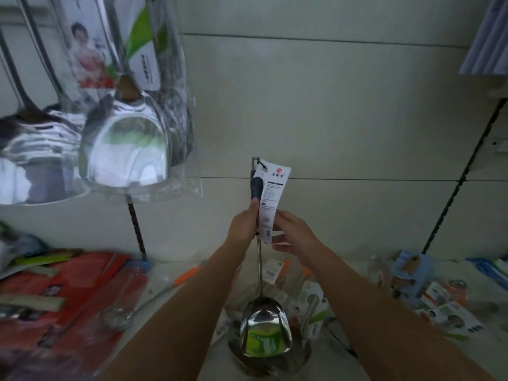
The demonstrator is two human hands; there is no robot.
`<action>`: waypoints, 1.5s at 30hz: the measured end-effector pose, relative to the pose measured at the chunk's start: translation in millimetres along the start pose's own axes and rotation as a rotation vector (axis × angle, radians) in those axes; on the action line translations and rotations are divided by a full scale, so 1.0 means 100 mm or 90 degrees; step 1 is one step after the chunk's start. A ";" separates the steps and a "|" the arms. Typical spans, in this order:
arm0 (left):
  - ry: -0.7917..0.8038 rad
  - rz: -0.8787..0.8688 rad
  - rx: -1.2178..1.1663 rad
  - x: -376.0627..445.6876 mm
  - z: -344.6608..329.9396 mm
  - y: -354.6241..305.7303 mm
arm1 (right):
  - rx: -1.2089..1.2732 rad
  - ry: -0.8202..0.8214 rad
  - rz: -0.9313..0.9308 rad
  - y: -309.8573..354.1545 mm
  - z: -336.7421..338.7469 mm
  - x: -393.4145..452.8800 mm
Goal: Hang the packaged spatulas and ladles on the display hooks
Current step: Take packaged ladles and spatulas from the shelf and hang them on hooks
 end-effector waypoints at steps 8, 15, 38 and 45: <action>-0.012 -0.033 -0.002 -0.13 -0.09 -0.11 | -0.051 0.008 0.046 0.17 -0.28 0.09; -0.104 -0.092 0.036 -0.11 0.20 -0.32 | -0.032 0.014 0.054 0.22 -0.27 0.05; -0.254 -0.314 0.189 -0.28 0.53 -0.97 | -0.118 0.021 0.117 0.34 -0.41 0.08; -0.282 -0.371 0.200 -0.39 0.57 -1.03 | -0.083 0.040 0.125 0.39 -0.40 0.05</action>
Point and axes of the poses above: each hand's wrist, its own x-axis towards the middle knuckle, its own z-axis out of the back of the hand, y = z × x, the point moved 8 cm from there along x, towards the middle knuckle, and after that the axes turned 7 degrees about z, right-handed, at the moved point
